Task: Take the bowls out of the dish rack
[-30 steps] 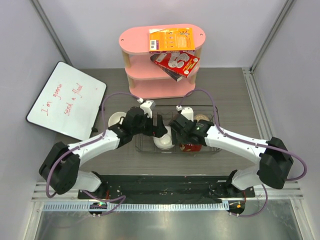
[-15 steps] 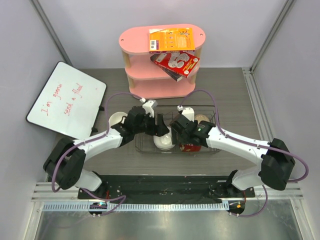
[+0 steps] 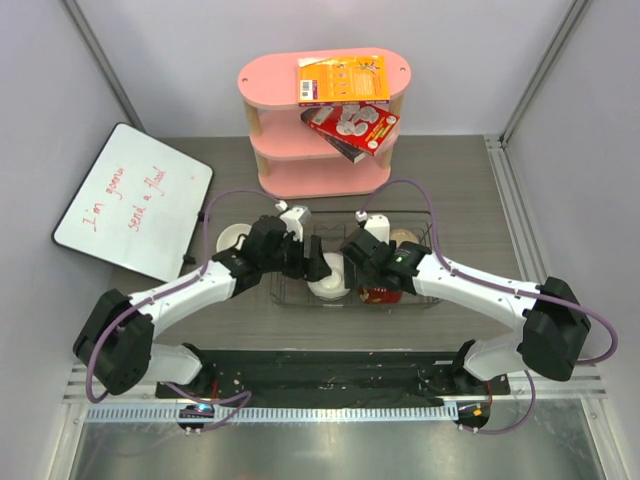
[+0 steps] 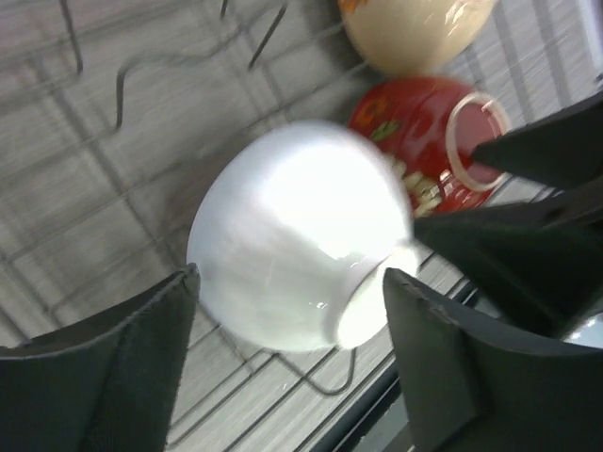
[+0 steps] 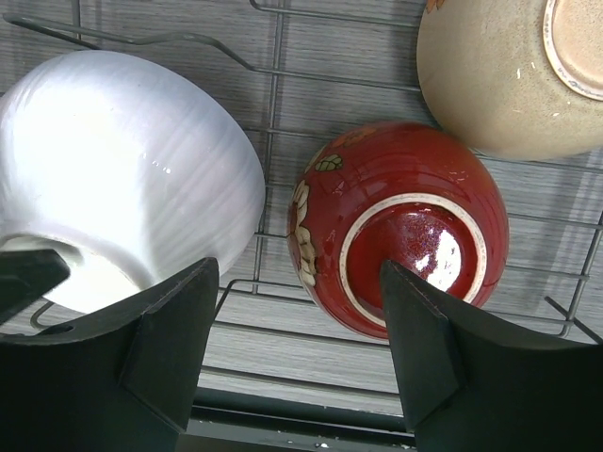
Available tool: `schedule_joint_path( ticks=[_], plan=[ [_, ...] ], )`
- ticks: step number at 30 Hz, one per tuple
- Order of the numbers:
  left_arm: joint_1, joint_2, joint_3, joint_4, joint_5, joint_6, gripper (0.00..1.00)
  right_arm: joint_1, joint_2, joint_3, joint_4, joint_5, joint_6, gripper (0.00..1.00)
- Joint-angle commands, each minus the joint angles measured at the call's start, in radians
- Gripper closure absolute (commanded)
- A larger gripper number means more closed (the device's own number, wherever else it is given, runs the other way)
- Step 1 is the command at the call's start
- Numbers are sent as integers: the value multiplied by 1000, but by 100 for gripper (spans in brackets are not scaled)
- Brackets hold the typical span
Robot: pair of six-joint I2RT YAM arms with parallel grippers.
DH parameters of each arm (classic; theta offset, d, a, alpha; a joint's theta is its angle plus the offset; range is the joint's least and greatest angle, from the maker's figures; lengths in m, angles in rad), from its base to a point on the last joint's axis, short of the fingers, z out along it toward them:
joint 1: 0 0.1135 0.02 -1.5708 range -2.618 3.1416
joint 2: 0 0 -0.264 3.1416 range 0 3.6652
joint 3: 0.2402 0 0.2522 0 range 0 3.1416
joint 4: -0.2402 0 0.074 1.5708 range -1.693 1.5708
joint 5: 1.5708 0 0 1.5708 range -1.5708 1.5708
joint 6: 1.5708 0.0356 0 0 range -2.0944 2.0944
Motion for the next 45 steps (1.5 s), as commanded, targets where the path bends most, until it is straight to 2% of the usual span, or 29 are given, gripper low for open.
schedule_joint_path(
  ticks=[1,3,6,10,16,19,20,23,25,26,27,31,32,35,42,45],
  plan=[
    [-6,-6,-9,-113,-50,45,13,0,-13,-12,33,-13,41,24],
    [-7,18,-14,-130,-64,48,10,0,-16,-12,30,-18,38,24],
    [-6,84,-8,-113,-14,44,9,0,-20,-13,22,-18,35,24],
    [-7,165,-24,-26,145,2,13,-3,-34,-13,22,-25,30,24],
    [-7,175,-38,48,209,7,14,-6,-13,-20,25,-34,24,25],
    [-4,173,-55,131,276,-1,15,-5,10,-12,27,-48,17,25],
    [-4,176,-66,158,338,-9,15,-6,18,-9,30,-50,15,25],
    [-4,179,-71,211,394,-35,24,-6,22,-3,28,-51,14,25],
    [-6,167,-72,216,407,-39,35,-8,21,-3,30,-50,14,25],
    [-6,147,-69,197,399,-35,39,-6,19,-3,30,-48,14,25],
    [-6,135,-69,185,372,-32,48,-8,18,-4,30,-48,15,25],
    [-6,63,-61,128,321,-4,63,-8,21,-3,30,-50,15,25],
    [-4,42,-57,101,310,-4,72,-8,21,0,30,-51,15,25],
    [-4,5,-28,39,258,-2,88,-8,12,5,30,-48,21,25],
    [-6,-64,15,-25,187,16,100,-10,-30,30,13,-35,23,25],
    [-6,-75,8,-19,186,21,100,-10,-50,30,5,-22,26,25]
  ],
)
